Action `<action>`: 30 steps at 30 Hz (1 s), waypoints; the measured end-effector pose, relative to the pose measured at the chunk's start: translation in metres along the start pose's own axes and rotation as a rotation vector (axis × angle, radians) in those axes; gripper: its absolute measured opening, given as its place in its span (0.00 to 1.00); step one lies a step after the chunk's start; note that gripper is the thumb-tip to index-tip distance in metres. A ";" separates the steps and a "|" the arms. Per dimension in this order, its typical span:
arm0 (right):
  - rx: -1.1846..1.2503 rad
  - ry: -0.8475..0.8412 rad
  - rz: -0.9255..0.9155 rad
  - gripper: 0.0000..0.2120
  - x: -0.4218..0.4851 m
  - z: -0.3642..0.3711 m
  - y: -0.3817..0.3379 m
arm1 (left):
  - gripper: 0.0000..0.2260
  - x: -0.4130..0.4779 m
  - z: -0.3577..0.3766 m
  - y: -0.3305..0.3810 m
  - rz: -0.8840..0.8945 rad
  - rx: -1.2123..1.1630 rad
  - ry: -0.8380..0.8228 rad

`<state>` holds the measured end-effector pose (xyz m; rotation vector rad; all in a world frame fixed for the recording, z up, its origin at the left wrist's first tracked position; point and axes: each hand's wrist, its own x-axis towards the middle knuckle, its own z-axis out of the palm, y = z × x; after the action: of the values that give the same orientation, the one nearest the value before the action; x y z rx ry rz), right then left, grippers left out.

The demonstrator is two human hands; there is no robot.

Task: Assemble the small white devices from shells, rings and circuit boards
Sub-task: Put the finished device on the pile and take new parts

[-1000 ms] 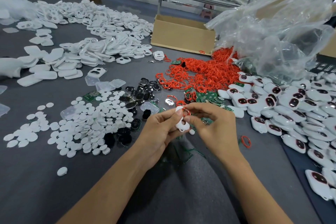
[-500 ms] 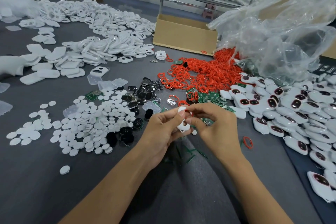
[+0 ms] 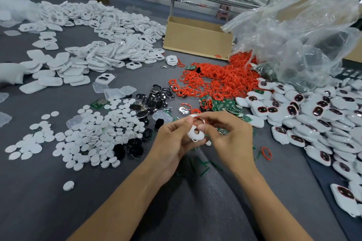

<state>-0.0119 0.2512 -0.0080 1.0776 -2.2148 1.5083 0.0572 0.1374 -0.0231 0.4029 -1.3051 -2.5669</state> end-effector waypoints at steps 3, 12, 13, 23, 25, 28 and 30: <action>0.023 0.009 0.014 0.15 0.000 0.002 -0.002 | 0.13 0.001 0.001 0.001 -0.021 -0.023 0.010; 0.006 0.003 -0.003 0.12 -0.001 0.004 0.003 | 0.18 -0.002 0.003 0.002 -0.021 -0.038 0.006; 0.006 0.003 0.002 0.13 -0.001 0.004 0.002 | 0.17 -0.002 0.004 0.002 -0.018 -0.035 0.008; -0.018 0.026 -0.024 0.12 -0.002 0.004 0.001 | 0.14 -0.003 0.003 0.003 0.017 0.000 0.011; -0.017 0.028 -0.019 0.12 -0.002 0.004 0.000 | 0.14 -0.004 0.004 0.003 0.024 0.009 0.017; -0.012 0.042 -0.012 0.12 -0.002 0.005 -0.001 | 0.13 -0.005 0.005 0.003 0.033 0.017 0.022; -0.014 0.052 -0.008 0.13 -0.003 0.005 -0.002 | 0.12 -0.005 0.005 0.004 0.036 0.023 0.021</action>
<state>-0.0072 0.2477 -0.0108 1.0299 -2.1800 1.4986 0.0605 0.1405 -0.0166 0.4063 -1.3241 -2.5133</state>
